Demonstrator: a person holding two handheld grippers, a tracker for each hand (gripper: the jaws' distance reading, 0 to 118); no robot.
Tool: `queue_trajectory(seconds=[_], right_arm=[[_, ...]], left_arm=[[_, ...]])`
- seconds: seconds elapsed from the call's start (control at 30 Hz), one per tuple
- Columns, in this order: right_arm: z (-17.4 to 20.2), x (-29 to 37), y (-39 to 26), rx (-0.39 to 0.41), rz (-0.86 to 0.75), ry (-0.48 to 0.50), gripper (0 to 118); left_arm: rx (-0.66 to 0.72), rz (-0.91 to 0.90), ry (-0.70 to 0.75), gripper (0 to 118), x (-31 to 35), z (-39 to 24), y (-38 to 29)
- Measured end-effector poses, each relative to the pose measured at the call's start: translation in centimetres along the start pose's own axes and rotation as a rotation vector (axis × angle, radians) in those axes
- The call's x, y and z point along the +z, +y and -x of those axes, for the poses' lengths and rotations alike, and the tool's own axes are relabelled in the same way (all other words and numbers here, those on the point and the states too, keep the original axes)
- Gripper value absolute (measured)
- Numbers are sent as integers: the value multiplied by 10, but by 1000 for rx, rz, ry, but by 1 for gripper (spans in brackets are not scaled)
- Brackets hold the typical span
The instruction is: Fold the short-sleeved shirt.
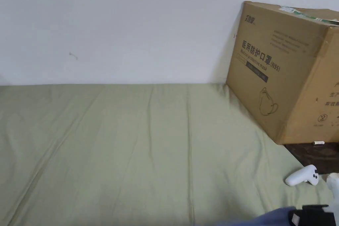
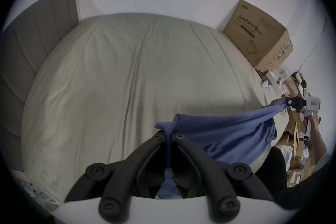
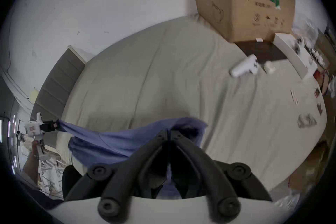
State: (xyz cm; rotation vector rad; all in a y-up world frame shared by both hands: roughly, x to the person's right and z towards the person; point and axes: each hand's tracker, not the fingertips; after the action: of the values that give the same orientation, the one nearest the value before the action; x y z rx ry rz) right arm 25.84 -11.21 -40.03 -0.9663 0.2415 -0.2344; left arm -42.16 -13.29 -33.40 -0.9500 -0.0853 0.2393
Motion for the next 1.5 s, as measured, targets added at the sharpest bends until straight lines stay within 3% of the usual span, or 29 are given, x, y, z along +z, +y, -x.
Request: queue_trajectory(seconds=[0.23, 0.33, 0.4, 0.43, 0.5, 0.53, 0.57, 0.6, 0.73, 0.83, 0.87, 0.9, 0.93, 0.97, 1.0, 1.03, 1.07, 1.13, 1.27, 1.37, 1.43, 1.5], right_arm=[[-20, -14, -79, -63, 134, -56, 0], [-16, -22, -95, -44, 162, -90, 0], [-7, -22, -97, 8, 162, -141, 7], [0, -21, -97, 37, 160, -170, 20], [12, -17, -96, 111, 140, -255, 86], [20, -15, -95, 151, 108, -277, 107], [28, -11, -93, 160, 58, -275, 117], [28, -13, -92, 154, 11, -264, 117], [64, 1, -75, 113, -121, -211, 117], [94, 3, -65, 105, -191, -211, 115], [116, 12, -62, 103, -225, -220, 108], [124, 13, -60, 109, -264, -185, 100], [132, 13, -59, 123, -302, -141, 93], [141, 13, -58, 139, -330, -134, 93], [149, 6, -57, 166, -327, -141, 66], [157, 0, -55, 204, -317, -172, 31], [164, -4, -56, 229, -296, -184, 1], [176, -13, -56, 262, -272, -149, 1], [187, -34, -64, 287, -276, -224, 1], [185, -41, -65, 280, -237, -207, 1], [180, -43, -65, 265, -204, -169, 1], [177, -42, -68, 273, -201, -169, 1]], left_arm=[[56, 120, -33, 5, 2, 6, -86], [88, 130, -37, 6, 4, 7, -106], [90, 130, -31, 16, 8, 4, -112], [75, 126, -8, 28, 9, 4, -114], [49, 116, 25, 76, 15, 0, -114], [46, 106, 25, 97, 18, -3, -114], [50, 87, 23, 115, 22, -6, -113], [57, 62, 18, 118, 26, -10, -111], [94, -106, -28, 118, 48, -35, -95], [74, -204, 25, 115, 54, -58, -82], [64, -215, 59, 105, 55, -68, -76], [60, -218, 81, 86, 55, -76, -72], [62, -239, 111, 86, 55, -84, -68], [56, -253, 116, 78, 52, -93, -65], [43, -262, 117, 47, 50, -99, -62], [25, -268, 123, 16, 44, -106, -59], [-9, -283, 171, 2, 40, -111, -57], [-52, -299, 207, 2, 31, -122, -54], [-33, -332, 265, 2, 21, -129, -54], [-3, -328, 221, 2, 26, -110, -46], [59, -256, 96, 2, 25, -77, -41], [214, -85, -203, 2, 14, -26, -37]])
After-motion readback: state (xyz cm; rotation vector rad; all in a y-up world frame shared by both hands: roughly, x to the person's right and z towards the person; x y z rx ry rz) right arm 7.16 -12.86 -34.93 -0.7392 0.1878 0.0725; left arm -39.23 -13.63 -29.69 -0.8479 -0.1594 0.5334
